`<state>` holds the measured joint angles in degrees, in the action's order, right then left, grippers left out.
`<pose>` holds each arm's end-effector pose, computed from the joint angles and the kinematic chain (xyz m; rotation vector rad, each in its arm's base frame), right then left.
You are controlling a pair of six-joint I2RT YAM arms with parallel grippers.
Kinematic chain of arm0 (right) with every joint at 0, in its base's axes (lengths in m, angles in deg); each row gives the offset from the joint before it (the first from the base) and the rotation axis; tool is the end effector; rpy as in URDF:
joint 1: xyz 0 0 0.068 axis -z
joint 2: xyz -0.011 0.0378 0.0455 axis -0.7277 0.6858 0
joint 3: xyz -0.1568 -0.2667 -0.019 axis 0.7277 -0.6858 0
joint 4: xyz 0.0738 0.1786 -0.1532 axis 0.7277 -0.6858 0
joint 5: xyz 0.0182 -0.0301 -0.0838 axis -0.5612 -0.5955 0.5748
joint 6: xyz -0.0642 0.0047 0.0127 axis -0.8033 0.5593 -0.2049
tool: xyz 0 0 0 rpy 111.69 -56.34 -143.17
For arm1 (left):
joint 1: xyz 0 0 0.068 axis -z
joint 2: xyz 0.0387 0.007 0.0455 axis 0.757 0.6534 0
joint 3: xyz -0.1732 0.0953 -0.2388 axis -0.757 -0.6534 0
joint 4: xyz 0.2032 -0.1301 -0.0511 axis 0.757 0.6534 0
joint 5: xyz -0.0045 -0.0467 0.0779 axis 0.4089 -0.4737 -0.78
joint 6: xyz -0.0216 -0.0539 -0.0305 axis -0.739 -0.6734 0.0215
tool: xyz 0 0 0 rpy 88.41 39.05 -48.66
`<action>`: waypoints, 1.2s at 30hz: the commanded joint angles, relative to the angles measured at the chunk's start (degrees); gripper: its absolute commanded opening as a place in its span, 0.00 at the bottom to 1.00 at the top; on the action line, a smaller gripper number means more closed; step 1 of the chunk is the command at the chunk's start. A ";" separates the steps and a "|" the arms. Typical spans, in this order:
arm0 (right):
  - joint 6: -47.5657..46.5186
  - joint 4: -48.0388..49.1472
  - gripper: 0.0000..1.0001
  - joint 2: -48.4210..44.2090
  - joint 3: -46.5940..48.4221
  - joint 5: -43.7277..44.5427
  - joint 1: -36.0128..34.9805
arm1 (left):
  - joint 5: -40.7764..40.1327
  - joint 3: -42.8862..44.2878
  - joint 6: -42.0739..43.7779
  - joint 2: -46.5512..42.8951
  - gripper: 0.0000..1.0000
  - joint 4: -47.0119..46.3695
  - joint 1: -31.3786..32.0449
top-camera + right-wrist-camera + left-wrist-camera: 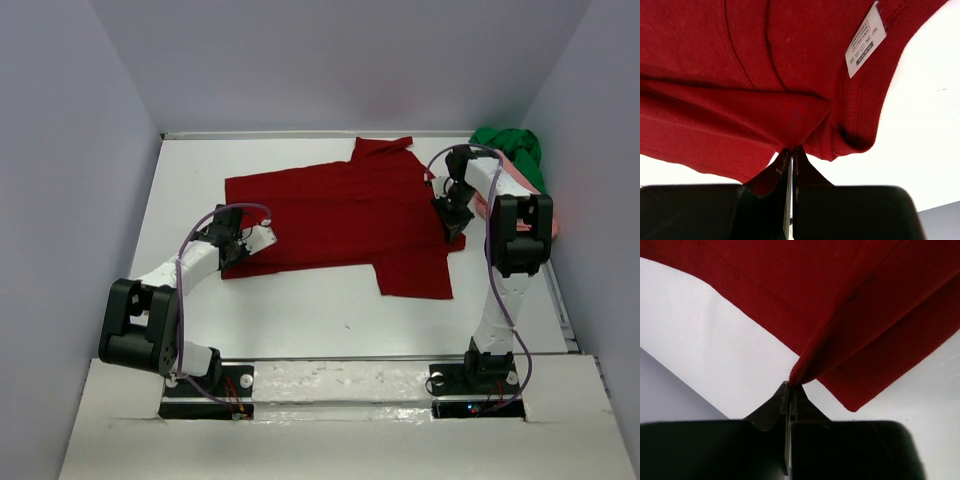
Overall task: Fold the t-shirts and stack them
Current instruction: Fold the flattened tshirt in 1/3 of the way
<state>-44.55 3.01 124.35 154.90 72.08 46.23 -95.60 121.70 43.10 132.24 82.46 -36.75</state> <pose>0.4044 0.0064 0.2077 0.6146 -3.0641 -0.0996 0.2542 -0.0493 0.2171 1.3871 2.1639 0.4611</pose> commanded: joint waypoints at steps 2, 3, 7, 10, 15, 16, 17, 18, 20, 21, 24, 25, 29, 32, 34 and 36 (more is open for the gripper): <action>-0.15 -0.32 0.27 0.37 3.70 0.52 -0.32 | -5.42 0.96 -1.34 0.02 0.25 -4.09 0.73; -0.15 -0.32 0.37 0.28 4.05 0.26 -0.32 | -5.87 0.53 -1.52 -0.24 0.27 -6.01 0.74; 0.11 -1.46 0.71 0.28 6.78 0.08 -0.32 | -9.03 1.04 -2.40 -0.60 0.81 -9.46 0.82; -0.15 -3.66 0.79 -1.30 9.94 -0.18 -0.32 | -11.76 2.89 -3.28 -2.17 0.99 -11.13 0.91; -2.96 -9.53 0.80 -8.94 13.02 -4.04 -0.32 | -12.82 7.54 -7.31 -9.11 0.99 -11.92 0.74; -4.70 -10.25 0.80 -10.17 11.89 -6.23 -0.32 | -12.38 8.16 -9.32 -10.95 0.99 -11.66 0.65; -5.77 -10.60 0.80 -11.49 10.40 -7.12 -0.32 | -11.68 8.78 -10.47 -11.84 0.99 -11.13 0.39; -6.91 -10.26 0.80 -14.20 8.30 -7.56 -0.93 | -10.63 9.22 -11.79 -12.72 0.99 -10.78 0.04; -10.41 -9.73 0.78 -16.76 3.29 -7.48 -0.94 | -8.87 8.61 -14.60 -15.52 0.99 -10.78 -0.58; -11.74 -9.73 0.76 -19.30 -2.30 -7.30 -1.55 | -8.08 7.30 -15.49 -16.15 0.99 -11.04 -0.76; -16.05 -9.55 0.74 -24.48 -12.24 -7.48 -2.95 | -7.72 4.58 -19.44 -17.82 0.99 -10.96 -1.72; -17.54 -9.55 0.74 -25.64 -14.12 -7.48 -3.91 | -7.72 4.04 -20.41 -17.82 0.99 -10.69 -2.16; -20.19 -9.90 0.74 -28.90 -20.19 -8.00 -7.08 | -5.00 1.05 -22.44 -18.26 0.99 -11.21 -5.67; -21.24 -8.68 0.74 -29.78 -22.92 -8.53 -10.24 | -3.95 -0.62 -23.32 -18.44 0.99 -12.45 -8.57; -21.94 -7.97 0.74 -29.61 -23.71 -9.23 -12.44 | -3.33 -1.76 -22.88 -18.53 0.99 -13.49 -10.33; -22.39 -7.62 0.74 -29.17 -23.89 -9.67 -13.84 | -3.59 -3.51 -21.48 -18.53 0.99 -16.12 -10.95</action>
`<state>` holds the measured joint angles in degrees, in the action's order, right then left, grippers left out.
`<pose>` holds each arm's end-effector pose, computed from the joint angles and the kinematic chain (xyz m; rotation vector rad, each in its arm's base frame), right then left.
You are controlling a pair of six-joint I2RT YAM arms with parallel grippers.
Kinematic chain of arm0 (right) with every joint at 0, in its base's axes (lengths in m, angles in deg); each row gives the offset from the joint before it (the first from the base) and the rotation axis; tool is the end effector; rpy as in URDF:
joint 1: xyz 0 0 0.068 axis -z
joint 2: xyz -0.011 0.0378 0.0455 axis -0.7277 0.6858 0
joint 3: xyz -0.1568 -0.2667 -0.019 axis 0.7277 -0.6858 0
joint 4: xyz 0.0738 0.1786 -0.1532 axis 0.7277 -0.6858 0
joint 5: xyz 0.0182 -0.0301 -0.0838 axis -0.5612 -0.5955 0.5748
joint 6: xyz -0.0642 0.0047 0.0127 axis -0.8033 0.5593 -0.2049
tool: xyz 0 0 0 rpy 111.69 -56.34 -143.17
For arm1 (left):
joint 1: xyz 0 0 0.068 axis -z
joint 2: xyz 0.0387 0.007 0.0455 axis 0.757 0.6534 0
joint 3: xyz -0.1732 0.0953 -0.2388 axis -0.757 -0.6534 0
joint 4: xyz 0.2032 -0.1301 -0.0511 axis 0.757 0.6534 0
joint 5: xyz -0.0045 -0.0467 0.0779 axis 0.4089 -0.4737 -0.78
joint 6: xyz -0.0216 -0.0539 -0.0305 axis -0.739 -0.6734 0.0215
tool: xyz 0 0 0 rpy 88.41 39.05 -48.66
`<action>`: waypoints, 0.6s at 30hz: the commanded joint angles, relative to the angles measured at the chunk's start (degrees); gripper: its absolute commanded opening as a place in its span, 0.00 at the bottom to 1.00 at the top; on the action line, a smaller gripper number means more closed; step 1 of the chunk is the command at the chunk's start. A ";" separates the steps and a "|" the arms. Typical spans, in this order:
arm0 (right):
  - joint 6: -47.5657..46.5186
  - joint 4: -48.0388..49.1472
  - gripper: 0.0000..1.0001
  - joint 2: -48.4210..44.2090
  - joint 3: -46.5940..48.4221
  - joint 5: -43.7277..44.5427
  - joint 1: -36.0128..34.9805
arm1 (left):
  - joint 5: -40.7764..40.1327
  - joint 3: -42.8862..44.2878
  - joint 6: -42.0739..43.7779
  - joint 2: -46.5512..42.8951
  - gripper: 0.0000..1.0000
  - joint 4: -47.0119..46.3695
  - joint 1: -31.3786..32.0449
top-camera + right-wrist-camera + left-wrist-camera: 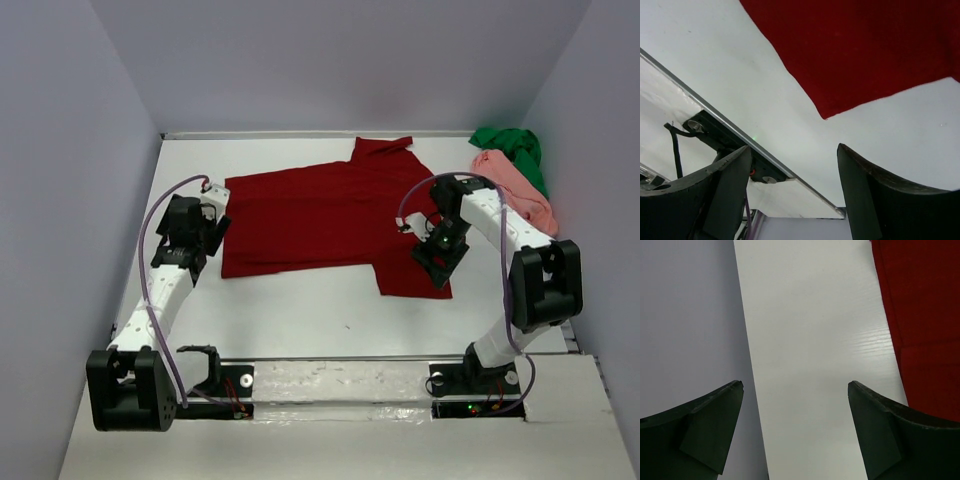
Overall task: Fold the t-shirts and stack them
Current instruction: Fold the flattened tshirt in 1/3 of the way
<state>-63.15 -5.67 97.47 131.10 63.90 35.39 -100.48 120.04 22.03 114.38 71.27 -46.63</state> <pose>0.2530 0.0611 0.2639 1.3253 -2.7510 -0.3485 0.2254 0.0009 0.2966 0.5222 2.0086 0.5646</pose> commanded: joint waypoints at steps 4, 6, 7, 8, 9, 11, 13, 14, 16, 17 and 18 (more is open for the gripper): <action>-4.58 2.72 0.74 -1.14 -1.14 -1.59 -6.70 | -0.21 -5.28 -0.22 0.29 0.99 -7.85 -2.13; -4.75 3.78 0.74 -0.62 -2.37 -1.41 -8.19 | -0.30 -5.99 -1.19 0.56 0.99 -7.85 -2.13; -4.67 5.44 0.74 -0.09 -2.72 -1.33 -9.51 | -0.47 -6.77 -1.45 0.12 0.99 -8.11 -2.13; -4.75 6.24 0.74 0.35 -3.25 -0.63 -10.13 | -0.47 -7.22 -1.54 -0.14 0.99 -8.46 -2.13; -4.67 8.25 0.74 0.79 -3.95 -0.27 -10.13 | -0.47 -7.92 -1.46 -0.49 0.99 -8.99 -3.17; -4.75 10.10 0.74 2.55 -4.66 0.43 -10.93 | -0.65 -8.36 -1.54 -1.37 0.99 -9.43 -3.97; -5.02 13.51 0.74 4.04 -6.05 1.40 -10.93 | -0.30 -8.71 -1.63 -2.33 0.99 -9.43 -4.68; -5.10 14.93 0.74 4.31 -6.59 1.75 -10.93 | -0.04 -8.80 -1.46 -2.34 0.99 -9.34 -4.94; -5.19 17.84 0.74 5.01 -7.91 2.19 -10.93 | 0.76 -9.24 -1.11 -3.22 0.99 -9.43 -5.47; -5.28 18.37 0.75 6.06 -8.00 2.10 -10.93 | 0.93 -9.24 -1.02 -3.31 0.99 -9.52 -5.56; -5.46 18.55 0.75 6.68 -8.17 2.02 -10.93 | 1.02 -9.24 -1.02 -3.22 0.99 -9.52 -5.73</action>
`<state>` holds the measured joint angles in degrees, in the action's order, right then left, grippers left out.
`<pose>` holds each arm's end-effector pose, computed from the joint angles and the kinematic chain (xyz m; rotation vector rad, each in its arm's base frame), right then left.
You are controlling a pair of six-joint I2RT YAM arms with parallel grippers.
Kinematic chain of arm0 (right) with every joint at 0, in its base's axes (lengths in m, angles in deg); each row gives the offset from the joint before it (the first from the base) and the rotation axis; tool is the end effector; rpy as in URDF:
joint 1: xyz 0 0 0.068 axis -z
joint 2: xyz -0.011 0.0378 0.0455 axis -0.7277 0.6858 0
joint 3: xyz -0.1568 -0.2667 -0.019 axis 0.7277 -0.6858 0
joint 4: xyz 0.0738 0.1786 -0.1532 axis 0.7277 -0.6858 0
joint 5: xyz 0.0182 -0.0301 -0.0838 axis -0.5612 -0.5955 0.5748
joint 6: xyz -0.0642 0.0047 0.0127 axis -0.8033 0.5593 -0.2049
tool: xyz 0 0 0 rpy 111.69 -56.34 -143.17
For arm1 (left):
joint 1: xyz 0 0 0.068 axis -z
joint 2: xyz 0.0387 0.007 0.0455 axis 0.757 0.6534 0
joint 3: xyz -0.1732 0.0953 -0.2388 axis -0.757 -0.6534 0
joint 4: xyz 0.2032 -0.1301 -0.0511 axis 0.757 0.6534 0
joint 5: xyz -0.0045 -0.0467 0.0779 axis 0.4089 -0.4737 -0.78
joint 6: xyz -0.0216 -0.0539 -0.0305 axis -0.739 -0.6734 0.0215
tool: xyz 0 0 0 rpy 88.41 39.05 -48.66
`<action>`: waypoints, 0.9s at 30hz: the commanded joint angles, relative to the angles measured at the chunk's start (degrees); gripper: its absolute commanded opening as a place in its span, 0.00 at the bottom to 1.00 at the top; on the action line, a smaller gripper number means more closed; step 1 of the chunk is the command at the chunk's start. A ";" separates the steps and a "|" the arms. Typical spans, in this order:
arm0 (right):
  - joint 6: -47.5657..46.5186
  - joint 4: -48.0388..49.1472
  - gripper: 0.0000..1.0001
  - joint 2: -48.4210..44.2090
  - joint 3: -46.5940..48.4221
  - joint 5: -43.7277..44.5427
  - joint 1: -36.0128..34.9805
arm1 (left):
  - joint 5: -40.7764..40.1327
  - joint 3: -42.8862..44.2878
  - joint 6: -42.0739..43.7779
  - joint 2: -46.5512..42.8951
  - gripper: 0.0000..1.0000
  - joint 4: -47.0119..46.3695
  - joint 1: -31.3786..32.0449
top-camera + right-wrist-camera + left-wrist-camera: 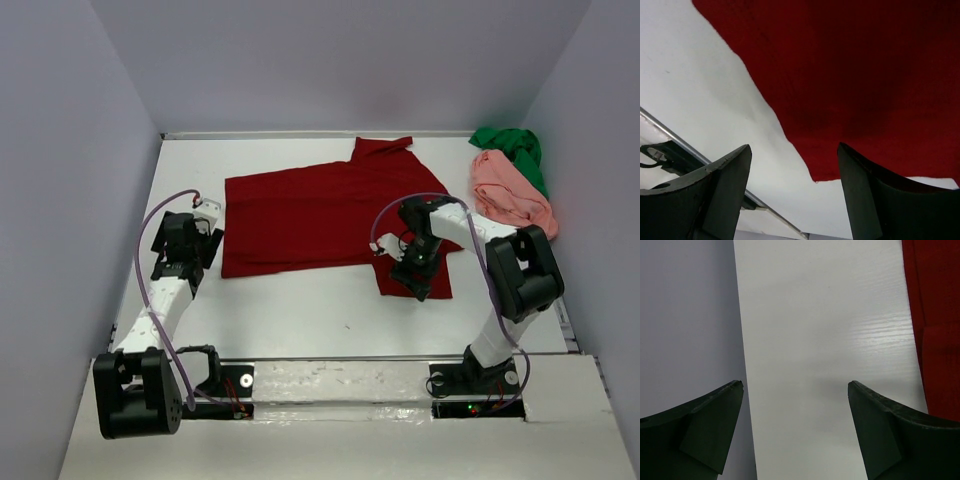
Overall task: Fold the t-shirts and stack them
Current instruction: Fold the flattened tshirt in 1/3 of the way
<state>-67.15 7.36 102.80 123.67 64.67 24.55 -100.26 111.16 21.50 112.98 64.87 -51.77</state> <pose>0.2526 0.1133 0.2093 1.6665 -2.5488 -0.3190 0.2113 0.0203 0.2606 0.4332 2.0580 0.6068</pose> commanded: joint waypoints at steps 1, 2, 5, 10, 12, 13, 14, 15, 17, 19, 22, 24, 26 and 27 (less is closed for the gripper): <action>-1.11 6.57 0.75 1.96 -0.74 1.42 -0.08 | 0.80 -0.28 -0.49 -1.39 0.99 -3.03 -0.60; -1.19 7.19 0.75 3.01 -0.74 1.51 -0.08 | 0.46 -0.19 -0.58 -1.03 0.99 -3.03 -0.77; -0.76 8.42 0.76 5.55 -0.13 1.08 -0.08 | -0.25 0.24 -0.32 -0.50 0.99 -2.76 -0.86; -0.14 8.34 0.76 8.37 1.45 -0.77 -0.08 | -1.75 0.68 0.04 -1.20 0.99 -2.50 -1.21; 0.47 9.21 0.76 8.91 1.89 -0.25 -0.08 | -1.48 0.42 0.21 -1.64 0.99 -2.15 -1.30; 0.74 9.48 0.75 9.43 1.98 0.02 -0.08 | -1.39 0.33 0.30 -1.82 0.99 -1.97 -1.30; 1.09 9.83 0.71 9.61 1.98 0.28 -0.08 | -1.31 0.25 0.30 -2.26 0.99 -1.88 -1.30; 1.18 10.09 0.70 9.78 2.07 0.89 -0.08 | -0.87 0.16 0.30 -2.52 0.99 -1.80 -1.30; 1.62 10.88 0.65 10.57 1.89 1.51 -0.08 | -0.43 -0.02 0.47 -3.14 0.99 -1.62 -1.30; 2.67 11.59 0.56 11.63 1.72 2.74 -0.08 | 0.10 -0.02 0.65 -3.49 0.99 -1.53 -1.30; 3.55 12.81 0.50 12.42 1.37 4.15 -0.61 | 0.63 0.07 0.65 -3.40 0.99 -1.18 -1.30; 4.34 13.61 0.49 12.95 1.19 4.50 -0.61 | 1.15 0.25 0.56 -3.58 0.99 -0.83 -1.30; 5.13 14.48 0.46 13.56 1.28 5.11 -1.13 | 1.33 0.33 0.56 -3.84 0.99 -0.65 -1.30; 5.40 14.84 0.45 13.74 1.28 5.81 -1.14 | 1.50 0.33 0.56 -4.02 0.99 -0.57 -1.39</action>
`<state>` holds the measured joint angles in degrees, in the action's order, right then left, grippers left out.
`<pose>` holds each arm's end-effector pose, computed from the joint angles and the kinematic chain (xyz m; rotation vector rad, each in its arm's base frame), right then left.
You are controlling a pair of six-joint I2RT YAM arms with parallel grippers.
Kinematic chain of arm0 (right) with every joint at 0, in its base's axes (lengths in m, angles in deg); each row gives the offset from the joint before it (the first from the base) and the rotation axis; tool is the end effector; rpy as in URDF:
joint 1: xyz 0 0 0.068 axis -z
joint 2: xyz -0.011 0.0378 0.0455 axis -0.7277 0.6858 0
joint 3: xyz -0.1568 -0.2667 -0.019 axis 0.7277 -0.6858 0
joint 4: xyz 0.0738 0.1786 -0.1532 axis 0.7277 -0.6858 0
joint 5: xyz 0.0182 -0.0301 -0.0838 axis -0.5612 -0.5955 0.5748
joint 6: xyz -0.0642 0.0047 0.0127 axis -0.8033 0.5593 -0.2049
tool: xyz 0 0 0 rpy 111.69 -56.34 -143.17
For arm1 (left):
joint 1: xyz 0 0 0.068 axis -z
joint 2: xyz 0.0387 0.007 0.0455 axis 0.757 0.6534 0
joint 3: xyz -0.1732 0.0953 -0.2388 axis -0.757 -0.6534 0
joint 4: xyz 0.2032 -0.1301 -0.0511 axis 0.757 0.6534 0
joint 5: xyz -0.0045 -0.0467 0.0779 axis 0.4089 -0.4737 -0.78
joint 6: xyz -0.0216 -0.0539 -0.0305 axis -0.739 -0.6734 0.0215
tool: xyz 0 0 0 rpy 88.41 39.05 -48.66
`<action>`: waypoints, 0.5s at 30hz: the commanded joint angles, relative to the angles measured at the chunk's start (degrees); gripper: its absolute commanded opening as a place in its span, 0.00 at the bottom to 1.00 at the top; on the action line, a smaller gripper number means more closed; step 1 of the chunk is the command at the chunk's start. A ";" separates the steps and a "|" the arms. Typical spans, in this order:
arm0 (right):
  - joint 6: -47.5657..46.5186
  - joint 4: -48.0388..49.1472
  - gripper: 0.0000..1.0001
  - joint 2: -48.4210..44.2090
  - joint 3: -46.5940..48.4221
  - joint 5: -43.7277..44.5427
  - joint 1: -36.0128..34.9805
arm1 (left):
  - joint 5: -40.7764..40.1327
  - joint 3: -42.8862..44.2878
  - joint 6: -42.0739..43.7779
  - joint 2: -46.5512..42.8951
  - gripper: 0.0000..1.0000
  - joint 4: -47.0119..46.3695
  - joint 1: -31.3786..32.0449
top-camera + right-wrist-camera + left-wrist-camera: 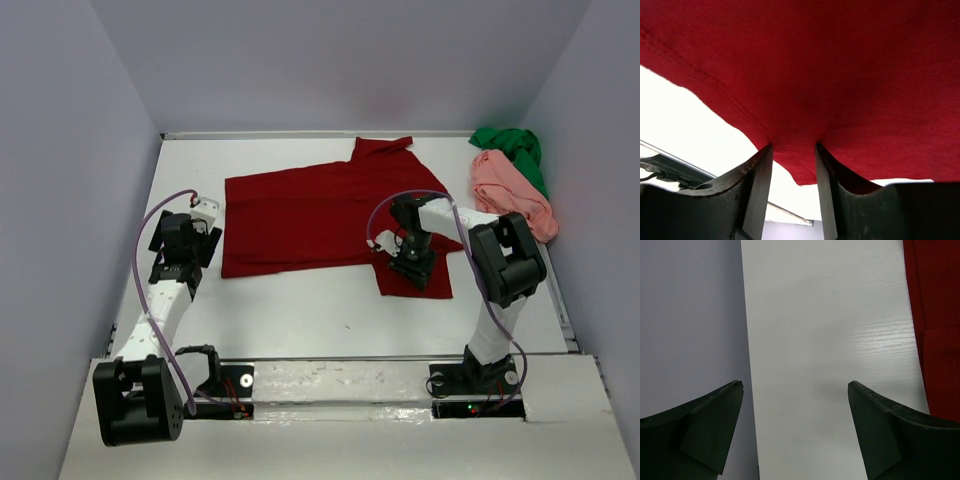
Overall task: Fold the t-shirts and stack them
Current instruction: Fold the flattened tshirt in 1/3 of the way
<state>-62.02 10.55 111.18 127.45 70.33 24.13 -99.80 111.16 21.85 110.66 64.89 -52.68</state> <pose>0.2839 0.1230 0.1811 1.5475 -2.5793 -0.1668 0.2049 0.0229 0.2681 0.4145 2.0223 0.6182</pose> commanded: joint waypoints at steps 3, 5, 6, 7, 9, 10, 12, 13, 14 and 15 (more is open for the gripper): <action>1.40 12.26 0.43 6.95 -1.63 1.12 -1.34 | 1.57 0.25 0.39 -2.49 0.99 -0.06 -0.47; 1.93 12.26 0.43 7.47 -1.01 1.39 -1.86 | 1.75 0.07 0.39 -2.84 0.99 0.03 -0.47; 2.19 12.35 0.43 7.91 -0.66 1.74 -2.56 | 2.01 -0.02 0.56 -3.28 0.99 0.20 -0.47; 2.37 12.35 0.43 7.92 -0.57 1.92 -3.27 | 2.10 -0.02 0.65 -3.37 0.99 0.20 -0.47; 2.55 12.26 0.44 7.83 -0.48 2.09 -4.06 | 2.28 -0.11 0.65 -3.81 0.99 0.38 -0.47; 2.63 12.18 0.46 7.74 -0.57 2.18 -4.06 | 2.28 -0.11 0.74 -3.90 0.99 0.38 -0.47; 2.81 12.00 0.49 6.69 -0.39 2.18 -4.77 | 2.28 -0.19 0.74 -4.07 0.99 0.55 -0.47; 2.81 11.39 0.50 6.25 -0.22 1.83 -5.38 | 2.36 -0.19 0.74 -4.25 0.99 0.56 -0.47; 2.46 11.04 0.51 5.03 -0.04 1.66 -5.38 | 2.45 -0.28 0.74 -4.42 0.99 0.56 -0.47; 2.29 10.86 0.52 4.41 0.05 1.48 -5.38 | 2.54 -0.19 0.65 -4.51 0.99 0.56 -0.38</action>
<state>-57.97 8.72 113.84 129.35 76.43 19.52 -98.05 111.16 22.22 107.80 66.11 -52.71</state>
